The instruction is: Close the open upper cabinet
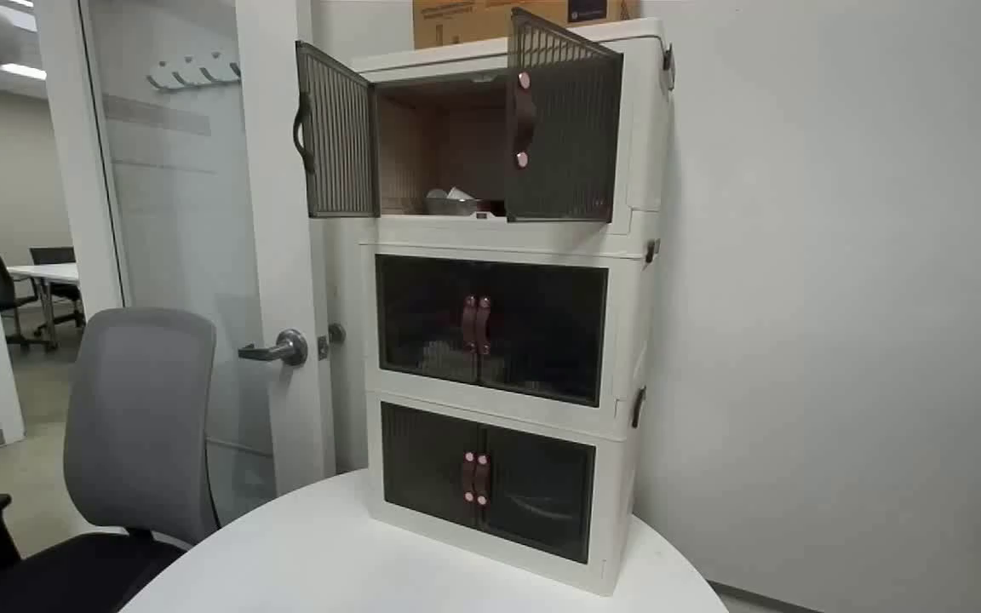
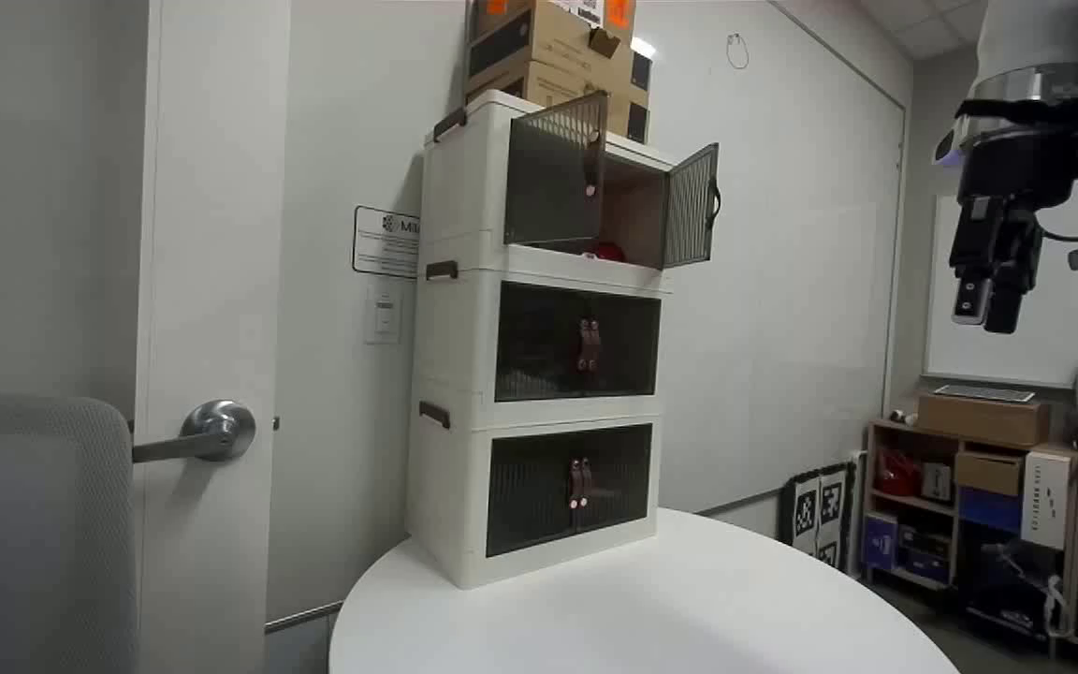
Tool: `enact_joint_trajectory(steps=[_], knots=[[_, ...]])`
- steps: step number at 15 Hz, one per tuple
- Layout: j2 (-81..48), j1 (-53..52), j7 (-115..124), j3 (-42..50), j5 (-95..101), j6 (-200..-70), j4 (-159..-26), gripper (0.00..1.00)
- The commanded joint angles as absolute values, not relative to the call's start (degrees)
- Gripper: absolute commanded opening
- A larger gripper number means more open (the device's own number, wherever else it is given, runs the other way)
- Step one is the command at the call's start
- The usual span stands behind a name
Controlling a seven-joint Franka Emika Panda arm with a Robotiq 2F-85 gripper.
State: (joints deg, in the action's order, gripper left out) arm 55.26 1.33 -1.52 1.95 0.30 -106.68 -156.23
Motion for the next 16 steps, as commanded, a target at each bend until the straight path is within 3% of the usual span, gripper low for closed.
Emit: enact_joint_trajectory(steps=[1, 10, 16], knots=[[55.2, 1.3, -1.5, 2.0, 0.3, -106.5, -156.1, 1.0], [54.8, 1.4, -2.0, 1.2, 1.7, -107.2, -156.0, 1.0], [50.4, 2.1, -1.0, -2.8, 10.5, -117.3, -150.4, 1.0]])
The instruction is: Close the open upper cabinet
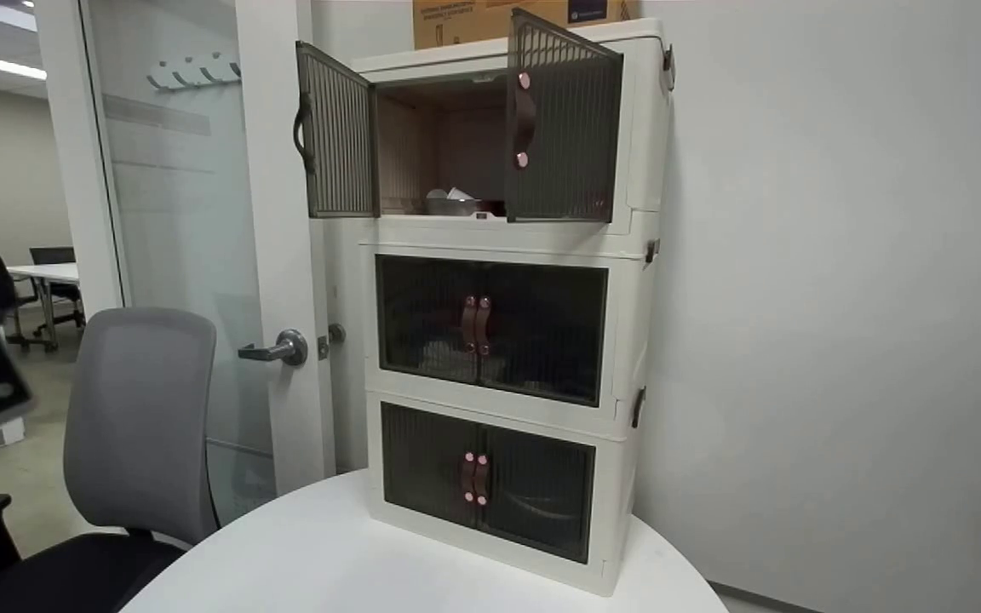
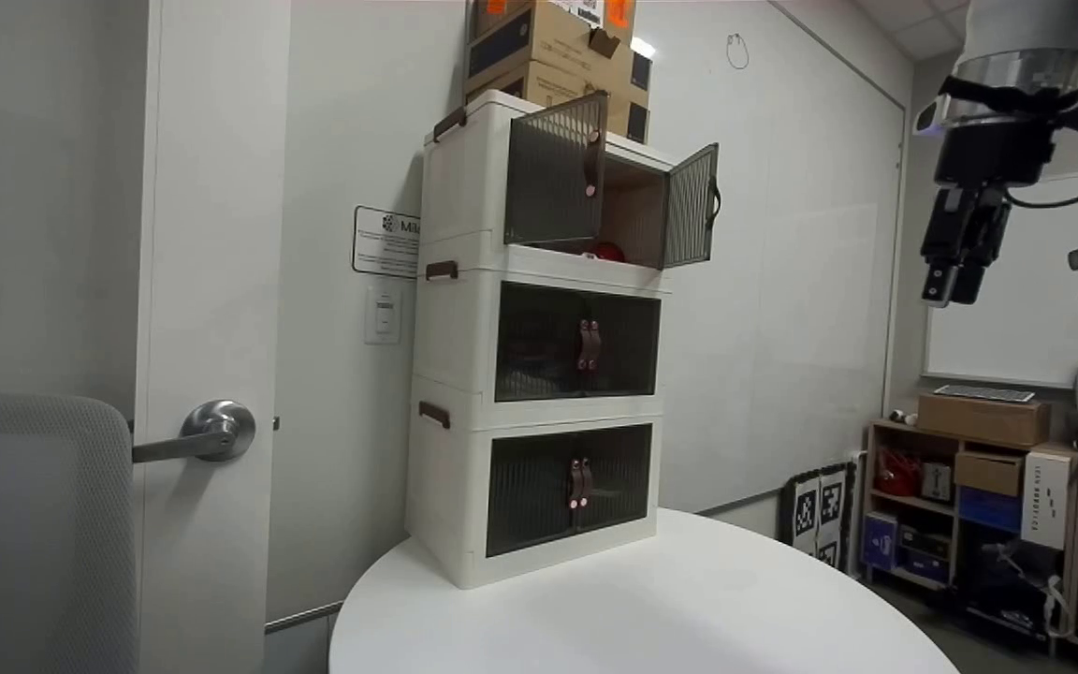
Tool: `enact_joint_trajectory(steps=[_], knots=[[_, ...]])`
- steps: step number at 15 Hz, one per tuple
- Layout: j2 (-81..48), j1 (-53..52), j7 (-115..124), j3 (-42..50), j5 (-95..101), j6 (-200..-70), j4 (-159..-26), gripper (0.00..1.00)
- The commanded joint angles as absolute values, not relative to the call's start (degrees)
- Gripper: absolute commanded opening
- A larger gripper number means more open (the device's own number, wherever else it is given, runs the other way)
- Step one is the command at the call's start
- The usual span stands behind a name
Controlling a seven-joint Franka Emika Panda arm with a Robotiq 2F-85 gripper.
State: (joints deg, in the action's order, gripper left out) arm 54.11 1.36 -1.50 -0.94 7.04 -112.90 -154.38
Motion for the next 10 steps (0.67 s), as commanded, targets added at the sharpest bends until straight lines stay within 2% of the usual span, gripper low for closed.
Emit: enact_joint_trajectory(steps=[1, 10], knots=[[49.4, 2.2, -0.4, -3.4, 11.4, -119.4, -149.3, 1.0], [39.9, 10.0, 16.1, -13.4, 17.2, -144.2, -140.2, 1.0]])
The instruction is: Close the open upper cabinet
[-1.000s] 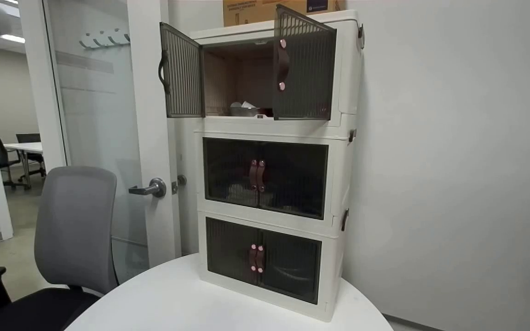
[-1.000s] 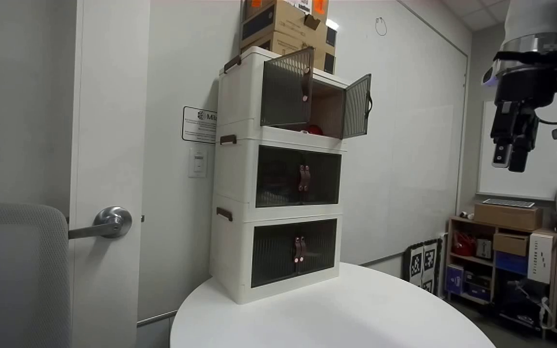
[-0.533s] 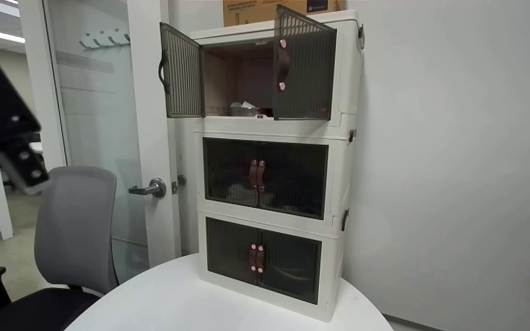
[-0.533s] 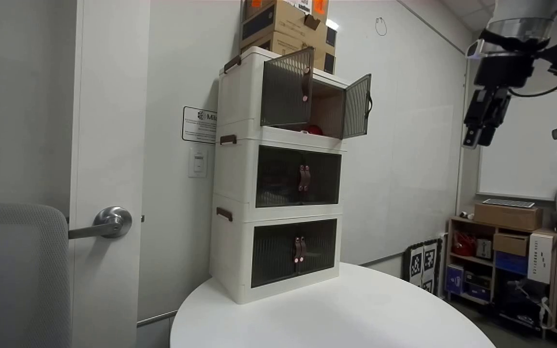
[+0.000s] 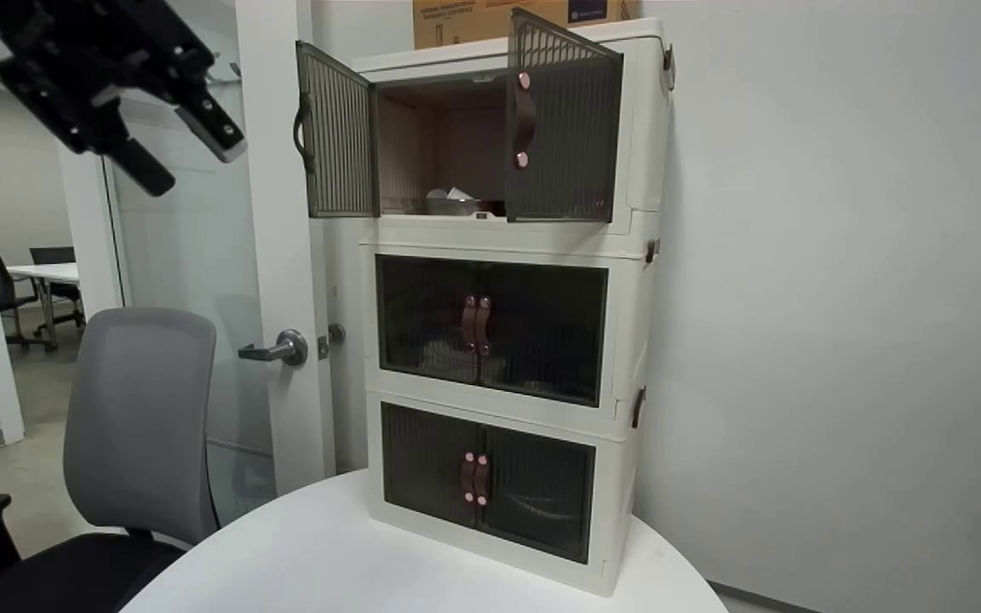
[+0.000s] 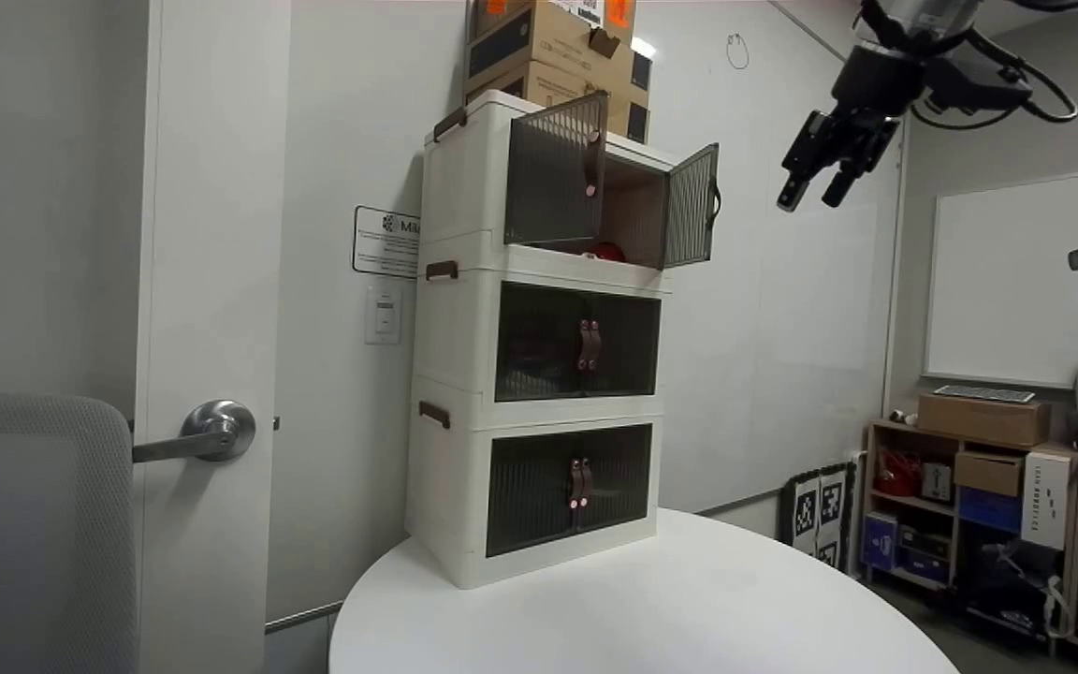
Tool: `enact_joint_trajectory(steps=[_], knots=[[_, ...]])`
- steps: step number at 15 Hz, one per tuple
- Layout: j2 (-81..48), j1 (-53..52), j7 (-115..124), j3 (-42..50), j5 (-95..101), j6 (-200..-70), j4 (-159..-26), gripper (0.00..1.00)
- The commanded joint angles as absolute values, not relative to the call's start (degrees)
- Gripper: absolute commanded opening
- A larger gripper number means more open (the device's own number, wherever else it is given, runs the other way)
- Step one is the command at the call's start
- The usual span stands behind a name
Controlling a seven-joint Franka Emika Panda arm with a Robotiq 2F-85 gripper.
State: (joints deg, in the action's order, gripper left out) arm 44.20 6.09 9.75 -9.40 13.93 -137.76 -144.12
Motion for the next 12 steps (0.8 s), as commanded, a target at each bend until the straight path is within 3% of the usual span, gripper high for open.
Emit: enact_joint_trajectory(steps=[1, 7, 12], knots=[[38.9, 11.8, 18.2, -15.1, 18.6, -146.9, -139.2, 1.0], [31.1, 23.9, 28.3, -25.8, 27.5, -155.0, -129.1, 1.0], [22.9, 21.5, 27.1, -27.6, 27.3, -149.0, -118.4, 1.0]])
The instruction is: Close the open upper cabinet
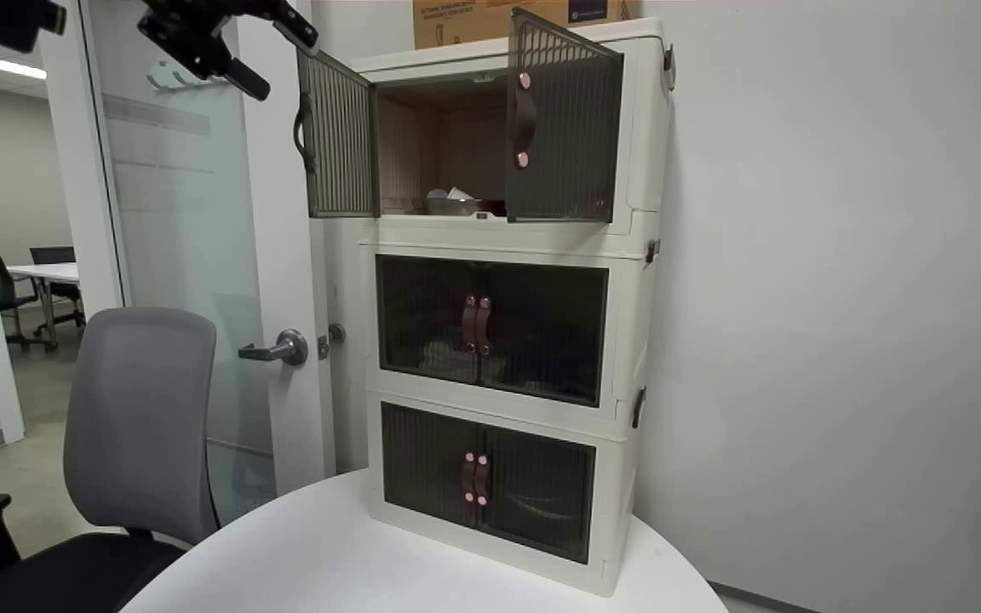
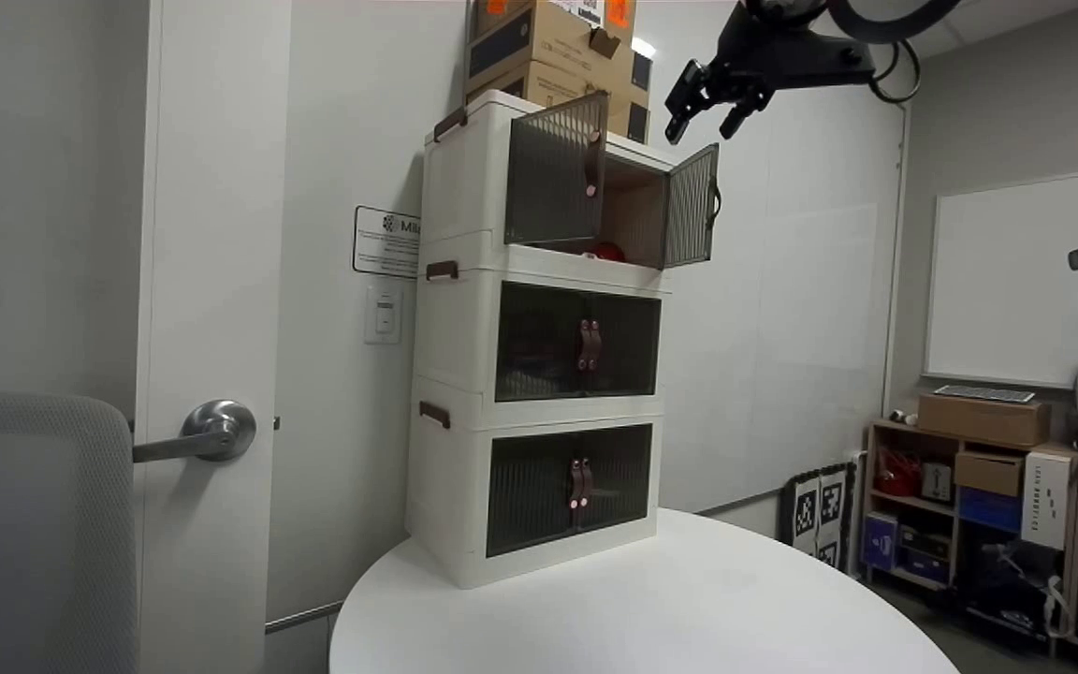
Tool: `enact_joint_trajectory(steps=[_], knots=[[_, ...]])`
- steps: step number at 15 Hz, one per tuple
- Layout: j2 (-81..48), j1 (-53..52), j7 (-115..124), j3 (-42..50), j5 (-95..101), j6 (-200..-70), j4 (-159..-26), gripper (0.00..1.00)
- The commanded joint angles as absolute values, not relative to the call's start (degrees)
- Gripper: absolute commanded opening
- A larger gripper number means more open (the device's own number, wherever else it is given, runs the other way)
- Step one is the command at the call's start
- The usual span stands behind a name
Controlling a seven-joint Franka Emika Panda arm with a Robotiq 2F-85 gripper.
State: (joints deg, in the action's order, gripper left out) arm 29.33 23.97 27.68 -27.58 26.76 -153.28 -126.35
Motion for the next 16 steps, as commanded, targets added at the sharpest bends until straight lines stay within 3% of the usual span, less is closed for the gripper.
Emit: enact_joint_trajectory(steps=[1, 6, 12, 16], knots=[[21.4, 19.8, 26.2, -26.9, 26.7, -147.4, -116.3, 1.0], [15.8, 13.8, 26.4, -23.3, 28.7, -142.2, -108.0, 1.0], [11.9, 15.2, 40.9, -21.2, 50.6, -147.1, -104.0, 1.0], [8.6, 9.2, 43.0, -16.9, 56.5, -143.2, -102.0, 1.0]])
